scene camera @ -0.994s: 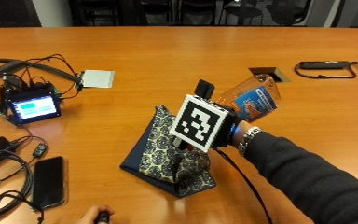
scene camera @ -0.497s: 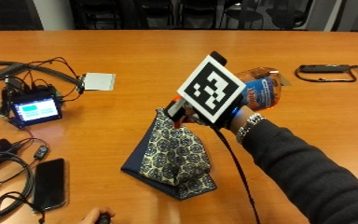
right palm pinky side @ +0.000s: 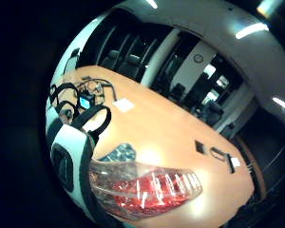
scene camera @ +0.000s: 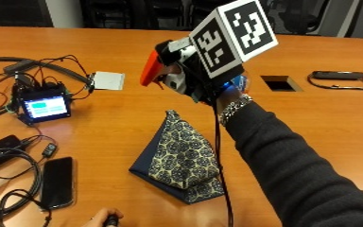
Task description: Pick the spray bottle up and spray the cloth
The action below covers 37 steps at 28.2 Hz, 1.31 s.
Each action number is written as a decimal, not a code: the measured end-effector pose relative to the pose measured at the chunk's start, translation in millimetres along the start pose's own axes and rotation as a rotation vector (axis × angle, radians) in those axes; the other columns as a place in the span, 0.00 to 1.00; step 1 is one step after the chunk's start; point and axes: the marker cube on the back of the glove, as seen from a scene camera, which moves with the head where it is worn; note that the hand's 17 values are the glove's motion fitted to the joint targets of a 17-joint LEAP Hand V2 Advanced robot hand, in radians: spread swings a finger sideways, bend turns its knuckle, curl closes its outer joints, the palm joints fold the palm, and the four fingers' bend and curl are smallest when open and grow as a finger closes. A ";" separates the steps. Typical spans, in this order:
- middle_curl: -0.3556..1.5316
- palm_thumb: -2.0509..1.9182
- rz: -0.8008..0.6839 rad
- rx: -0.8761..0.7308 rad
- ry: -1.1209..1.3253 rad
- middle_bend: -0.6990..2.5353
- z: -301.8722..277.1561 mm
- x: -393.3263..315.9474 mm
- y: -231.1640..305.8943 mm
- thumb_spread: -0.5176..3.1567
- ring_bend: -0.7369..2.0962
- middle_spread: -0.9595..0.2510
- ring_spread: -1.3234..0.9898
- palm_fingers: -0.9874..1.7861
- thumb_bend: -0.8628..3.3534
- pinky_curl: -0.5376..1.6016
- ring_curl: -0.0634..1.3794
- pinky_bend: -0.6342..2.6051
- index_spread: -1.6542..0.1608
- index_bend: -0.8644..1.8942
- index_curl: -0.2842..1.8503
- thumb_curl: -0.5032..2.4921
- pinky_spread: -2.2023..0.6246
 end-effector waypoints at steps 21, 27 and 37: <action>0.46 0.75 0.745 0.193 -0.685 0.40 86.4 41.0 42.4 0.28 0.51 0.61 0.48 0.86 0.20 0.45 0.36 0.35 0.76 0.40 0.40 0.42 0.66; 0.46 0.75 0.955 0.174 -0.754 0.40 125.2 64.3 99.4 0.28 0.51 0.61 0.48 0.86 0.20 0.45 0.36 0.35 0.76 0.40 0.40 0.42 0.66; 0.46 0.75 0.937 0.194 -0.670 0.40 119.9 68.6 124.0 0.29 0.51 0.61 0.48 0.86 0.20 0.45 0.36 0.35 0.76 0.40 0.40 0.42 0.67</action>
